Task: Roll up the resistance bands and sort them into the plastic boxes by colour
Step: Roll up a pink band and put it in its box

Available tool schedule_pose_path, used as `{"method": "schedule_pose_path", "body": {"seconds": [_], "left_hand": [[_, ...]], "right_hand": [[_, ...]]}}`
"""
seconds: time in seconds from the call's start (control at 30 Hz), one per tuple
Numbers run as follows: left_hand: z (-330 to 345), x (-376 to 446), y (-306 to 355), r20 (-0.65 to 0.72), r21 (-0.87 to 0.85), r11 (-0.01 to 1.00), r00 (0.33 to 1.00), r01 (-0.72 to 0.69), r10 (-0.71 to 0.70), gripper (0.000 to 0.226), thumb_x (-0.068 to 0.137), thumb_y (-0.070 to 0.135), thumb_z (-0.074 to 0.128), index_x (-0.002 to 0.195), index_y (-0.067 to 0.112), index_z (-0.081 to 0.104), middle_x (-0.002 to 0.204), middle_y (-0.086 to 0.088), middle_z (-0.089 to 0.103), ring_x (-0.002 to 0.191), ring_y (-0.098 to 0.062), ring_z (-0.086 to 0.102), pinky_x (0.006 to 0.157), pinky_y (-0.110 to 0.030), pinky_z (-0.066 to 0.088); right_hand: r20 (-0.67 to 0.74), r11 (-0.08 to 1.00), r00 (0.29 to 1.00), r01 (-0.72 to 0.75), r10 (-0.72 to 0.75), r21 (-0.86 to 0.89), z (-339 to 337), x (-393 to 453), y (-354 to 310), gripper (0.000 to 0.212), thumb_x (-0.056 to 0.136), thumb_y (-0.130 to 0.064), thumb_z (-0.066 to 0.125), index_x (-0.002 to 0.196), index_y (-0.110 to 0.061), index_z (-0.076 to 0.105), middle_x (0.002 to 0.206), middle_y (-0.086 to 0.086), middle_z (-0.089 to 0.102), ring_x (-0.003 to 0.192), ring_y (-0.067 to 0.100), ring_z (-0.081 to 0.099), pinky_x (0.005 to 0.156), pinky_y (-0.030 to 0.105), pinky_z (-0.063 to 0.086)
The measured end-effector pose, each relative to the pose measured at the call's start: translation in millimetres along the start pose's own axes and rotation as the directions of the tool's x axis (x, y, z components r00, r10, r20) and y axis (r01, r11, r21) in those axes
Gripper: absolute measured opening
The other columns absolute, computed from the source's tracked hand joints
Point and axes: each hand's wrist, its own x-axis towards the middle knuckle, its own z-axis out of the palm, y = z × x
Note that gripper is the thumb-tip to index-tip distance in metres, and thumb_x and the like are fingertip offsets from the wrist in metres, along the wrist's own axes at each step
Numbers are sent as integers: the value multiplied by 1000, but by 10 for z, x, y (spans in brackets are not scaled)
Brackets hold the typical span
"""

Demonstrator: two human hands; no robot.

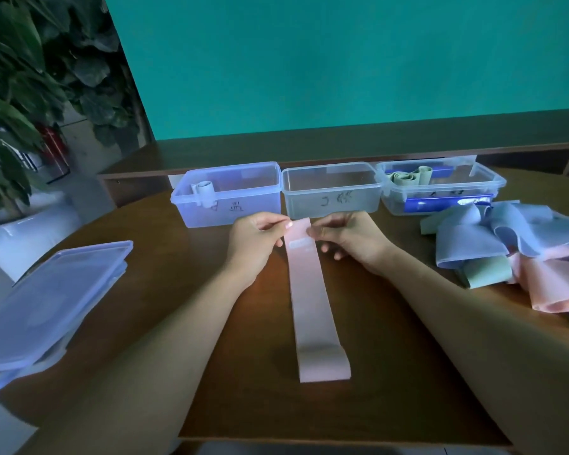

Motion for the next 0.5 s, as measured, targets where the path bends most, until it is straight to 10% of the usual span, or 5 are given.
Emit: {"method": "schedule_pose_path", "body": {"seconds": [0.27, 0.5], "left_hand": [[67, 110, -68, -60, 99, 995, 998, -15, 21, 11, 89, 19, 74, 98, 24, 78, 92, 13, 75, 82, 0, 68, 81, -24, 58], [-77, -160, -15, 71, 292, 956, 997, -25, 5, 35, 89, 18, 74, 123, 23, 69, 119, 6, 70, 103, -5, 63, 99, -26, 50]], "right_hand": [[-109, 955, 989, 61, -97, -291, 109, -17, 56, 8, 94, -35, 70, 93, -27, 74, 72, -5, 72, 53, 6, 61, 57, 12, 49], [-41, 906, 988, 117, -147, -407, 68, -441, 26, 24, 94, -30, 71, 116, -22, 73, 107, -7, 71, 96, 6, 65, 79, 5, 44]]}}
